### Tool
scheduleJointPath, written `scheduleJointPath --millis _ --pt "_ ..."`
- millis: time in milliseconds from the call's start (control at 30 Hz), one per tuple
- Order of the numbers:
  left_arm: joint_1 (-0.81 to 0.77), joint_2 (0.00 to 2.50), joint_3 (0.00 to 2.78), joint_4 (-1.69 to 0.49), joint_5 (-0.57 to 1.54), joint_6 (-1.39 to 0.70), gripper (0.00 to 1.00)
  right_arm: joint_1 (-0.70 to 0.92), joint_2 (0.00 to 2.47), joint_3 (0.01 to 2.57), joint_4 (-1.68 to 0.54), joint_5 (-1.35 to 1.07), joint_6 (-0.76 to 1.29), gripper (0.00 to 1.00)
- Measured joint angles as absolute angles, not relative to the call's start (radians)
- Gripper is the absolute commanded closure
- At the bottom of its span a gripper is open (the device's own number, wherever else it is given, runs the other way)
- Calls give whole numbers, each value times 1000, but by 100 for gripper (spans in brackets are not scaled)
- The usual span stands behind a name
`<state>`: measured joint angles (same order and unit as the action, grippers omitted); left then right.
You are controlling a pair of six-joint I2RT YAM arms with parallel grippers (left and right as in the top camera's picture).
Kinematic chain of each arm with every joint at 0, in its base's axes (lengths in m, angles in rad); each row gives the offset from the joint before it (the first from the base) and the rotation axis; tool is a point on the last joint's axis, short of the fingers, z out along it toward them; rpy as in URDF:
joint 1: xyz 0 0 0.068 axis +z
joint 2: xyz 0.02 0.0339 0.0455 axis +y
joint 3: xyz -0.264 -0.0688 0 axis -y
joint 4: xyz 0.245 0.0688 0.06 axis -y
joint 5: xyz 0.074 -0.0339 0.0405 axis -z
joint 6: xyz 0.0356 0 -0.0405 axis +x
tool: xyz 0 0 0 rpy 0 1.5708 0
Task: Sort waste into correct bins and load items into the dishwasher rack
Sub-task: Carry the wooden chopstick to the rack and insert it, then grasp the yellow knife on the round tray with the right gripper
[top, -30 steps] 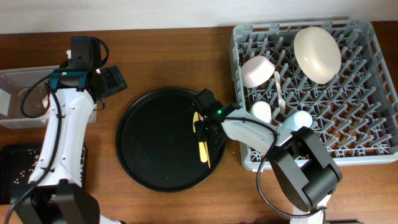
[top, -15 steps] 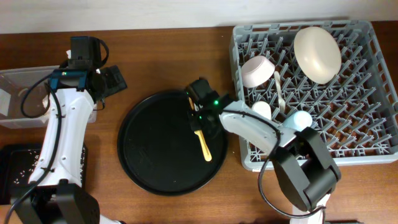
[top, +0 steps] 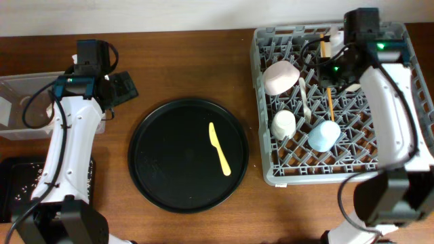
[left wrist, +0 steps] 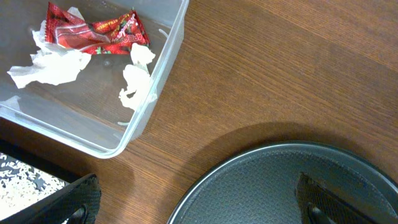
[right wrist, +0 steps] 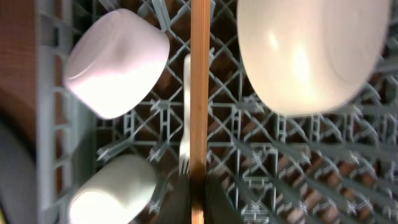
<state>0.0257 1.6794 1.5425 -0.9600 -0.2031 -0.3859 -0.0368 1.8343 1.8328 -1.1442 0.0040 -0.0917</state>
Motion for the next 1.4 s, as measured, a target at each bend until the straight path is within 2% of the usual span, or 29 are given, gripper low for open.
scheduleJointPath --millis 167,400,433,533,567,667,733,767,800,833,933,967,1000,1100,1133,1200,1267,1400 --pt "26 1679 1542 -960 -203 -386 1 -37 1992 1832 -1090 -4 -192 96" --pt "26 1679 1542 -960 -203 -386 1 -36 2031 1832 -1039 -99 -122 96" --pt "26 1679 1542 -960 -203 -386 1 -36 2031 1833 -1039 -104 -110 76" --pt "26 1679 1542 -960 -203 -386 1 -36 2032 1832 -1039 -112 -104 57" --pt "26 1679 1542 -960 -203 -386 1 -36 2032 1833 -1039 -112 -103 55" --pt "26 1679 1542 -960 -203 -386 1 -36 2032 1833 -1039 -115 -102 55" --pt "26 1679 1542 -960 -203 -386 1 -33 2019 1856 -1106 -123 -89 51" --pt "26 1679 1542 -960 -203 -386 1 -20 1980 1889 -1150 -126 -82 44" --pt "26 1679 1542 -960 -203 -386 1 6 1934 1919 -1214 -133 -77 16" --pt "26 1679 1542 -960 -203 -386 1 63 1857 1942 -1268 -165 -77 2" --pt "25 1679 1542 -960 -204 -386 1 285 1821 1953 -1345 -453 -74 2" --pt "25 1679 1542 -959 -203 -386 1 369 1833 1929 -1343 -514 -74 8" --pt "24 1679 1542 -960 -203 -386 1 464 1853 1912 -1343 -556 -73 26" --pt "24 1679 1542 -960 -203 -386 1 620 1902 1893 -1336 -471 -40 44" --pt "24 1679 1542 -960 -203 -386 1 659 1918 1881 -1317 -410 8 53" --pt "24 1679 1542 -960 -203 -386 1 721 1965 1835 -1269 -252 131 65" --pt "24 1679 1542 -960 -203 -386 1 728 1988 1775 -1188 -150 216 69" --pt "24 1679 1542 -960 -203 -386 1 728 2002 1591 -1022 -18 310 69"
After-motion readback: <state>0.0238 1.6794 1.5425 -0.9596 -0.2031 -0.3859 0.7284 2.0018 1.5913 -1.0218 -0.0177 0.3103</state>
